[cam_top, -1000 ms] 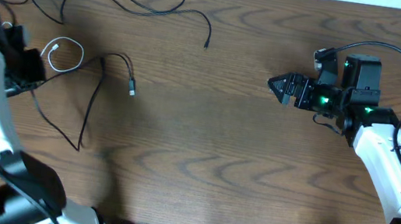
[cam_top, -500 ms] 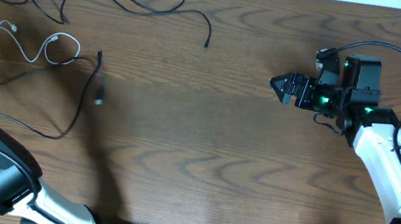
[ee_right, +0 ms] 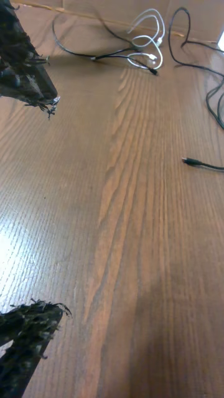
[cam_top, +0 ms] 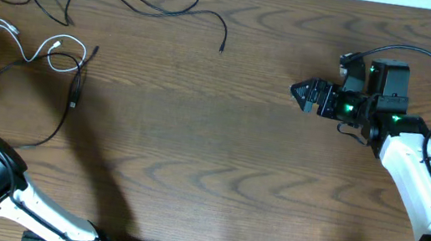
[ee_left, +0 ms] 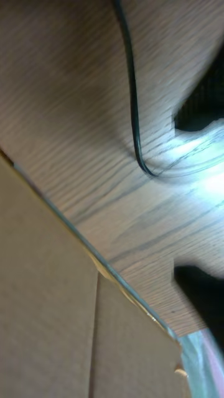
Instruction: Untangle cables
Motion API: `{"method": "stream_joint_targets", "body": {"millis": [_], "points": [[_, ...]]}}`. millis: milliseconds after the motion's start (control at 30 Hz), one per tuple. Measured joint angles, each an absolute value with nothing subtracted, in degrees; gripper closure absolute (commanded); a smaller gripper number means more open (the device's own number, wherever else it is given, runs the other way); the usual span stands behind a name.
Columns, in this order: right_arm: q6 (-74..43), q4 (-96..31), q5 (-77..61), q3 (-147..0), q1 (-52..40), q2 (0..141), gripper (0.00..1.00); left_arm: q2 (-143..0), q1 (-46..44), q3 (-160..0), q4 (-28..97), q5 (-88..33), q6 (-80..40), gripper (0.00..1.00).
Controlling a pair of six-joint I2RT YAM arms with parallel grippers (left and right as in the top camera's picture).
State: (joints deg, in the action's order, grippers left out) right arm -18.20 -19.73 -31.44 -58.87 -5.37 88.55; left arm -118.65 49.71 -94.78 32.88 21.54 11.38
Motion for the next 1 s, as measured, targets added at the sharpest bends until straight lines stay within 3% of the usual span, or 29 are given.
{"method": "stream_joint_targets", "body": {"millis": [267,333,567,700,833,1000], "points": [[-18.2,-20.0,-31.4,-58.9,-5.4,88.6,0.01,-118.3,51.7,-94.6,30.8,17.0,8.7,0.10],[-18.2,-20.0,-31.4,-58.9,-5.4,88.6,0.01,-117.3,51.7,-94.6,30.9,9.8,8.4,0.08],[-18.2,-20.0,-31.4,-58.9,-5.4,88.6,0.01,-112.4,50.5,-95.0,33.6,-32.0,7.4,0.04],[-18.2,-20.2,-31.4,-58.9,-5.4,88.6,0.01,-112.4,48.2,-95.0,36.6,-44.8,7.5,0.03],[-18.3,-20.1,-31.4,-58.9,-5.5,88.6,0.01,-112.4,44.3,-94.7,39.3,-44.5,6.9,0.03],[-18.3,-20.2,-31.5,-58.9,-5.8,88.6,0.01,-112.4,37.4,-92.9,40.3,-30.7,2.2,0.02]]}}
